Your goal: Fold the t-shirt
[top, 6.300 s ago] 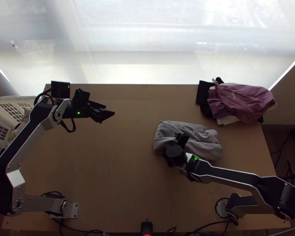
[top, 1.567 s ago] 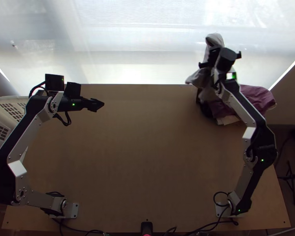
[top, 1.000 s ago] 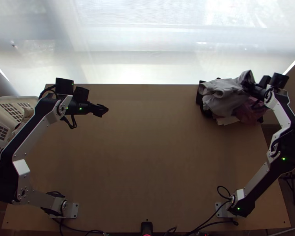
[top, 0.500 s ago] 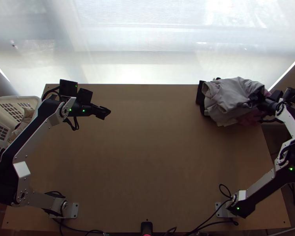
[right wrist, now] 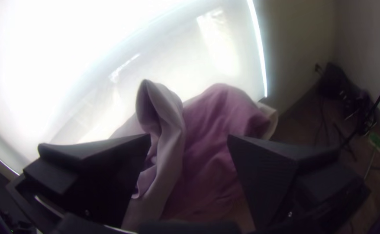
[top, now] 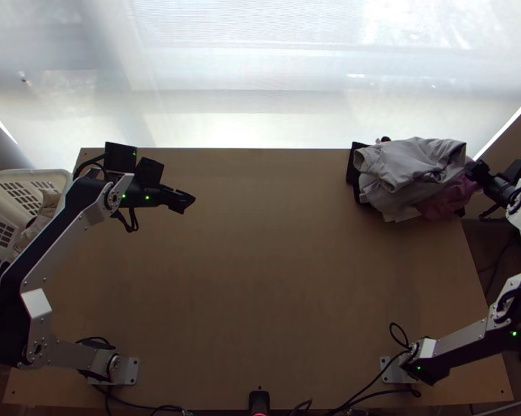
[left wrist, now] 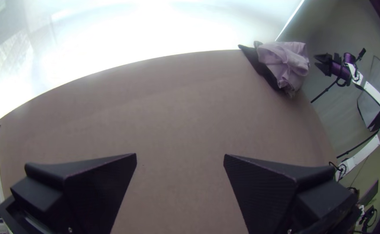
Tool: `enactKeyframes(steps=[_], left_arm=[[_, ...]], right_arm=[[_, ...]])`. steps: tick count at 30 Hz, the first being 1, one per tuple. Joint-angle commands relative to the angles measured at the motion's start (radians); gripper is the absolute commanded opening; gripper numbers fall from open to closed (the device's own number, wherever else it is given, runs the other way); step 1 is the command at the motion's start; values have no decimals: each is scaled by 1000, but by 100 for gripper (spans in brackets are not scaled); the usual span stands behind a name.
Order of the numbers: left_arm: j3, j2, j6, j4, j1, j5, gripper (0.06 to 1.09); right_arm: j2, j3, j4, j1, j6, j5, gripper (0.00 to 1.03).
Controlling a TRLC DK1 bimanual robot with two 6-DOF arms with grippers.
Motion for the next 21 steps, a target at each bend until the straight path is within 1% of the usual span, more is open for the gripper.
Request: enactKeyframes(steps=[1,2,4,7,8,11,13,18,21], left_arm=[[-5,-24,-1,-2,-6,-1,104],[-5,-27,-4,-2,-6,-1,104],[-5,-36,-7,-2,-7,-1,104],[-8,-42,-15,-2,-13,-4,104],[-11,-45,-15,-1,-13,-4,104],[-31,-67,-17,4,-15,-12,104],[-50,-82,-17,7,-15,-21,104],[-111,-125,-15,26,-9,-38,104],[-136,-137,-12,30,-3,-50,104]], right_arm=[[-160,26,-9,104,-211,163,70],[-168,44,-7,153,-266,178,61],[-157,75,4,242,-369,180,42],[-93,73,114,322,-469,183,5],[-61,75,145,336,-502,184,3],[62,85,226,353,-578,188,3],[145,90,281,347,-644,191,3],[341,138,321,316,-737,189,3],[389,125,364,298,-782,189,3]])
